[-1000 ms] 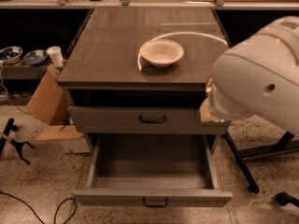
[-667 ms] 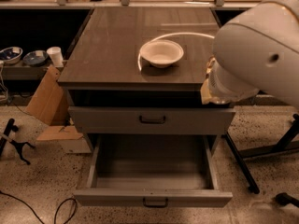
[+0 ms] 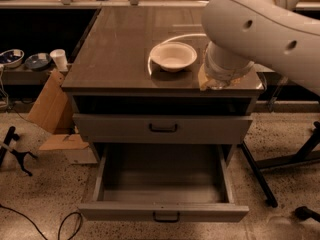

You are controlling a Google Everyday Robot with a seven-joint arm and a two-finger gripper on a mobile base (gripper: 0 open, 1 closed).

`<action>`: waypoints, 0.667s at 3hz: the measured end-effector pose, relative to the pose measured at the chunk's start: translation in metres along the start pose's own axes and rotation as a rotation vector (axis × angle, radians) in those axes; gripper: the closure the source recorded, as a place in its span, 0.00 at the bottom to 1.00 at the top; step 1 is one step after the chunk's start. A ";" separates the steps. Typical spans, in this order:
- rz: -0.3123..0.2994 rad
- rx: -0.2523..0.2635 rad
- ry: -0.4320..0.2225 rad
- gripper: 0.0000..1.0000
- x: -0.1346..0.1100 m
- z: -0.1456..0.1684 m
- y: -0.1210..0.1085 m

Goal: Pick orange can from middle drawer and place on counter

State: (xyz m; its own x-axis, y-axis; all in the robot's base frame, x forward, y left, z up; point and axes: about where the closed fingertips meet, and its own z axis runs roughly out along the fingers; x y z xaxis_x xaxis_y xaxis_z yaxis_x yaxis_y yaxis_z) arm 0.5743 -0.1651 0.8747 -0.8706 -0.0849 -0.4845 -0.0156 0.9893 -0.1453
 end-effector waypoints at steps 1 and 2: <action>0.006 -0.005 0.001 1.00 -0.030 0.019 -0.001; 0.049 0.011 0.008 0.97 -0.062 0.038 -0.014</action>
Offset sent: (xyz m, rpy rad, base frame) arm 0.1020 -0.0214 -0.0001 0.0247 -0.0058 -0.0786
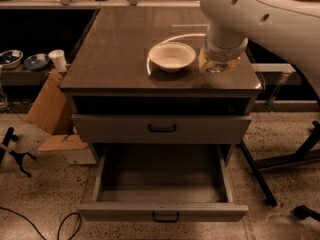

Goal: Pick orange can from middle drawer and place on counter

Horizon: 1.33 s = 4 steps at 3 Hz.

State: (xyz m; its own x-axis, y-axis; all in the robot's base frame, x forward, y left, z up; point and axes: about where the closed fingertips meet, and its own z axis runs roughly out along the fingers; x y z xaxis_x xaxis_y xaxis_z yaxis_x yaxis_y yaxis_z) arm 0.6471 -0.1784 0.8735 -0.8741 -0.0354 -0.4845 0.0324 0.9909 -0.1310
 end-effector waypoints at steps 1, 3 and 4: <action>0.024 0.012 0.006 0.74 -0.016 0.008 -0.006; 0.040 0.018 0.039 0.20 -0.038 0.028 0.008; 0.038 0.021 0.051 0.00 -0.039 0.032 0.010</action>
Offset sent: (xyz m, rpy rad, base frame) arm 0.0543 0.0044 -0.0040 0.0108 0.0186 -0.0613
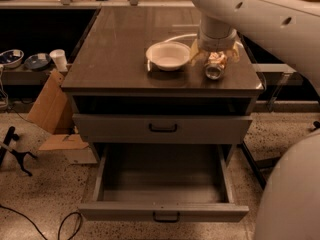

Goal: Pick orange can from middle drawer and place on counter

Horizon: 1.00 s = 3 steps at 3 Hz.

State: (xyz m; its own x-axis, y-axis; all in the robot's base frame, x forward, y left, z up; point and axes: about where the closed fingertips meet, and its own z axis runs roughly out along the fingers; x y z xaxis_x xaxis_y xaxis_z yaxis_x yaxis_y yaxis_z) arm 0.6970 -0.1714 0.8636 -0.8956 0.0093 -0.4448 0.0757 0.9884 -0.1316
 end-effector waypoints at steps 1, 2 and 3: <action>0.004 0.005 0.004 0.00 0.001 -0.001 -0.001; 0.036 0.017 -0.007 0.00 0.014 -0.015 -0.021; 0.037 0.017 -0.007 0.00 0.015 -0.016 -0.021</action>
Offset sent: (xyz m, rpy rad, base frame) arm -0.0082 -0.0055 0.0060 -0.0089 0.0000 -0.0365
